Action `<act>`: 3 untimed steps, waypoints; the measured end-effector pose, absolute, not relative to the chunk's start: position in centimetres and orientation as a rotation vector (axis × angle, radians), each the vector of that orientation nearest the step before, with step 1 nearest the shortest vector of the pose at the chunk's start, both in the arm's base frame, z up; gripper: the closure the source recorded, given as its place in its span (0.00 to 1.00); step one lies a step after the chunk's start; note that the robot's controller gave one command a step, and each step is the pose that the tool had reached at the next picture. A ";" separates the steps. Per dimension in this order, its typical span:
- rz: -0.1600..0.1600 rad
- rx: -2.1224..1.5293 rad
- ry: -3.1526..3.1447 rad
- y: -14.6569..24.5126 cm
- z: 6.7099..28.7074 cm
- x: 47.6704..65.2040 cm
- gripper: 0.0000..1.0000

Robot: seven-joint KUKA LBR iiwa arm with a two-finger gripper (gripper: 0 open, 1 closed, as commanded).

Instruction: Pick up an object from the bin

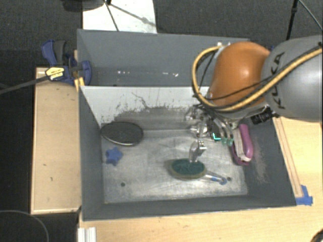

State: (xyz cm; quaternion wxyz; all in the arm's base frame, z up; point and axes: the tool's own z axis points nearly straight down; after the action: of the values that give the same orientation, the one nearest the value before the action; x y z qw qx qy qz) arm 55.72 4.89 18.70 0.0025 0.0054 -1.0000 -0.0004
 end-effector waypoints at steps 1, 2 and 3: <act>-0.004 0.032 -3.149 2.6 7.1 52.2 0.00; -0.001 -0.067 -3.147 2.0 10.2 52.1 0.00; -0.002 -0.221 -3.134 2.0 10.4 51.5 0.00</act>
Offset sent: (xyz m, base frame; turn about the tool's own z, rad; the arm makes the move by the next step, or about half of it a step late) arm -0.0368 -0.0233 -0.1170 -0.0130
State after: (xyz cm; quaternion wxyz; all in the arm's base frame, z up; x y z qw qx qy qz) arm 51.46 1.96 10.38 0.0001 -0.0702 -0.9975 -0.0006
